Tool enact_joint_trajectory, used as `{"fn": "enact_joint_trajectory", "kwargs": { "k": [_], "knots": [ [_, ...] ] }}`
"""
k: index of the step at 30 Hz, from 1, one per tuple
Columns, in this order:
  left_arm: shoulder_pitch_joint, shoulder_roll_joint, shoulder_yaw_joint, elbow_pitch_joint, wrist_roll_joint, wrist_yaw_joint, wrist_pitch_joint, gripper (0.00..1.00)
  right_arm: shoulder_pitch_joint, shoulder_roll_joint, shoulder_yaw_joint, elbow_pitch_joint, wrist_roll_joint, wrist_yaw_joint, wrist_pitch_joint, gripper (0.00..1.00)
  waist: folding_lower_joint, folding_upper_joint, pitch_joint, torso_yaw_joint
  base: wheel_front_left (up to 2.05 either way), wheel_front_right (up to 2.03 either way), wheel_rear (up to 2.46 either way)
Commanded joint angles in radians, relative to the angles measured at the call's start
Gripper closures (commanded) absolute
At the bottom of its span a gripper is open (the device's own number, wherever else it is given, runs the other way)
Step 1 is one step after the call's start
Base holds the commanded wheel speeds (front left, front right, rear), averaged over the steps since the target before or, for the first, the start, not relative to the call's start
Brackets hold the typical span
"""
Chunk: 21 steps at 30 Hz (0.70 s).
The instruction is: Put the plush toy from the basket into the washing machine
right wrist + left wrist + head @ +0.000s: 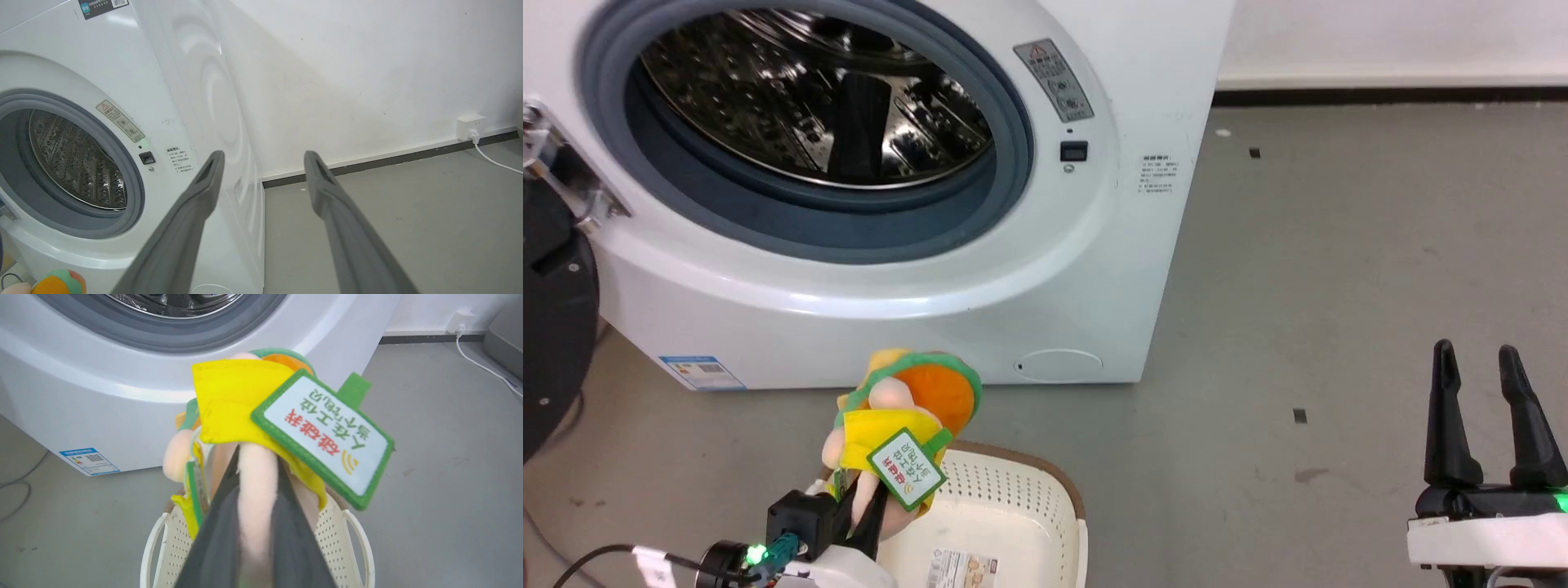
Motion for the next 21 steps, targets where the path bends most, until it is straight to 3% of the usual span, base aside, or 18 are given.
{"fn": "enact_joint_trajectory", "kwargs": {
  "k": [1, 8, 14, 21],
  "knots": [
    [0.029, -0.01, 0.023, -0.064, 0.014, 0.011, -0.006, 1.0, 0.021, 0.0, -0.002, 0.002, -0.007, -0.001, -0.004, 0.0, 0.0001, 0.0, -0.032, 0.012, 0.0, 0.0, 0.0],
    [0.103, -0.058, 0.126, -0.267, 0.031, 0.032, -0.006, 1.0, 0.041, 0.0, -0.004, -0.008, -0.003, -0.001, -0.004, 0.0, 0.0001, 0.0, -0.052, 0.009, 0.0, 0.0, 0.0],
    [0.13, -0.094, 0.204, -0.411, 0.067, 0.024, -0.006, 1.0, 0.061, 0.0, 0.006, -0.01, 0.0, -0.001, -0.004, 0.0, 0.0001, 0.0, -0.06, -0.003, 0.0, 0.0, 0.0],
    [0.028, -0.096, 0.261, -0.441, 0.086, -0.003, -0.006, 1.0, 0.035, 0.0, 0.018, -0.027, -0.011, -0.001, -0.004, 0.0, 0.0001, 0.0, 0.009, -0.026, 0.0, 0.0, 0.0]
  ]
}}
